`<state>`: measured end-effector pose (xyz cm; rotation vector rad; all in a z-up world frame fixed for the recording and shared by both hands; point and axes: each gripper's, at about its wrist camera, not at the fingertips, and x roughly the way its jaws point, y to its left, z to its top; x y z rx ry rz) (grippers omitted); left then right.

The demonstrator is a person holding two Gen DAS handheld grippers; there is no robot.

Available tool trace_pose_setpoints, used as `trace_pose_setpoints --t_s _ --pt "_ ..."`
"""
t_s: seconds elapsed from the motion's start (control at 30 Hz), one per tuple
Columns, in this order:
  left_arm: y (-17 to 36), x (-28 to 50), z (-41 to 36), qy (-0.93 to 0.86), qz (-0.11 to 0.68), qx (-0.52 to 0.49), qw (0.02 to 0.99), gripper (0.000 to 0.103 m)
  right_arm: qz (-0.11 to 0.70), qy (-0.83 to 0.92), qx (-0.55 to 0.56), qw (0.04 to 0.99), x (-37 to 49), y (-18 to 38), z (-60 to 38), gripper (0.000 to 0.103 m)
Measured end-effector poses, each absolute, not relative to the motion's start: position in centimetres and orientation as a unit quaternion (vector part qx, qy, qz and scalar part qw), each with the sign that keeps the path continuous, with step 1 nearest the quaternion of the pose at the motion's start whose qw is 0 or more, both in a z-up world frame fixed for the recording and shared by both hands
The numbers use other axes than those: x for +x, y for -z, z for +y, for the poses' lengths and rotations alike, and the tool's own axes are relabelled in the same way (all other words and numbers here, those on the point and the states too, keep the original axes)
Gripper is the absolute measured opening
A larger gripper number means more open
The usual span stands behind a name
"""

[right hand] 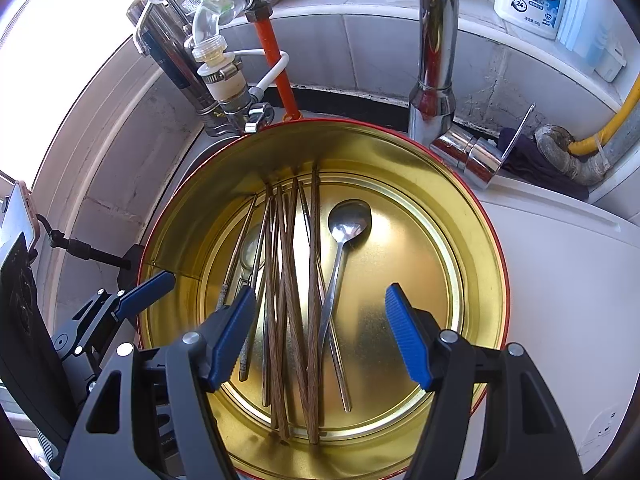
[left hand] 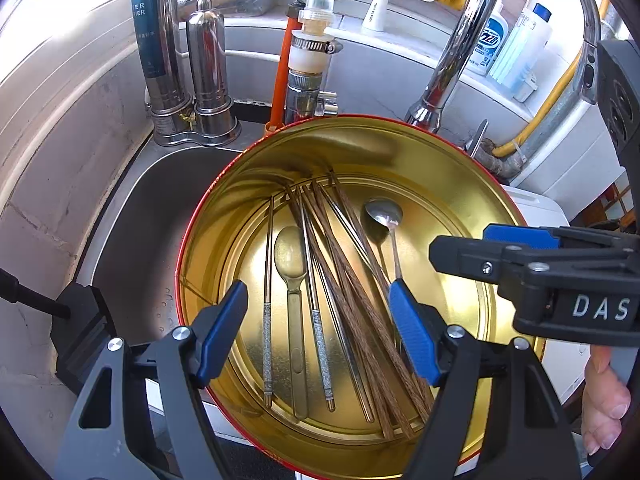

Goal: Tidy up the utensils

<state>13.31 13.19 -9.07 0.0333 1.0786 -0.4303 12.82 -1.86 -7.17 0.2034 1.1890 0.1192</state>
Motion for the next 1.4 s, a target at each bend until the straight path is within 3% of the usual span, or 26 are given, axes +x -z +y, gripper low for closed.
trace_pose_setpoints --t_s 0.23,0.4,0.63,1.4 --pt "8.7 13.0 13.1 0.204 0.510 0.017 0.835 0.072 0.555 -0.052 0.093 0.825 12.3 6.7 -2.2 0.071" --pt "8.0 12.3 13.1 0.211 0.505 0.016 0.837 0.074 0.541 -0.044 0.055 0.838 11.4 5.6 -1.9 0.090" --pt "6.9 11.4 13.6 0.203 0.497 0.014 0.844 0.077 0.525 -0.037 0.000 0.850 9.8 4.1 -1.1 0.091" --pt "6.1 9.9 14.4 0.193 0.495 0.010 0.847 0.077 0.518 -0.038 0.000 0.854 7.9 3.0 -0.6 0.093"
